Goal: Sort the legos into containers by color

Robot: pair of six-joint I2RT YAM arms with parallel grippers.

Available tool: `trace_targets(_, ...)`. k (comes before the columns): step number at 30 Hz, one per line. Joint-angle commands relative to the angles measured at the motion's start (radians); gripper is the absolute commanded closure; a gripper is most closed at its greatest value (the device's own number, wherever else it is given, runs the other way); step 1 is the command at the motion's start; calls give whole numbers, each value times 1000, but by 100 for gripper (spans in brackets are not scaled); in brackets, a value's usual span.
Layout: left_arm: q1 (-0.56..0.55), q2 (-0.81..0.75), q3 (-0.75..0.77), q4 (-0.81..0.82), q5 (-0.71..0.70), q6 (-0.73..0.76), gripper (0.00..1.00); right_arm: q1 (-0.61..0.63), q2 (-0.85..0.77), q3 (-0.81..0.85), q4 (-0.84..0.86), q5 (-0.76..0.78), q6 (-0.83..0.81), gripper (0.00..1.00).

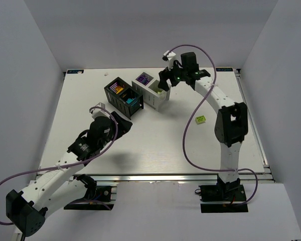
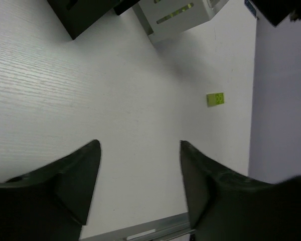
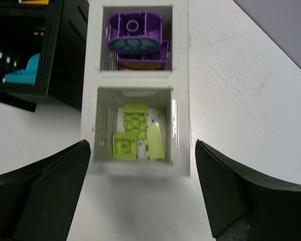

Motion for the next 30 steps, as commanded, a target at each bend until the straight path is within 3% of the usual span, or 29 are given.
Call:
trace_targets(1,3,5,9,69,34,9,33,-76,-173,-73,-17,-71,-63,15)
trace_targets(2,3,8,3,84,39,9,39,-90,-208,-93,-40,-78,-65,18)
trace_targets(3,3,8,-5,92,48,9,61,-105,-223,-113,-90,-84,-68,22)
trace_targets(5,3,15,-12,104,51,9,80,-149,-271,-179,-142,-81,-92,43)
trace_targets(7,3,19,-14,103,59,10,92,-191,-314,-253,-208,-58,-128,65)
trace_targets(9,3,31,-11,98,57,18,92,-215,-340,-301,-245,-24,-145,72)
trace_targets(12,3,56,6,84,45,26,71,-239,-371,-378,-310,94,-168,59)
trace_targets(13,3,62,12,81,42,27,61,-242,-374,-396,-322,131,-166,47)
trace_targets(14,3,68,14,80,36,27,43,-243,-378,-435,-339,205,-153,43)
trace_targets(17,3,85,15,86,33,26,30,-251,-377,-489,-344,315,-122,29)
trace_targets(19,3,91,15,87,31,26,28,-251,-356,-522,-342,367,-93,21)
trace_targets(20,3,91,12,89,33,24,28,-251,-342,-518,-365,369,-93,11)
trace_targets(30,3,56,-20,83,19,3,27,-251,-248,-481,-373,360,-96,11)
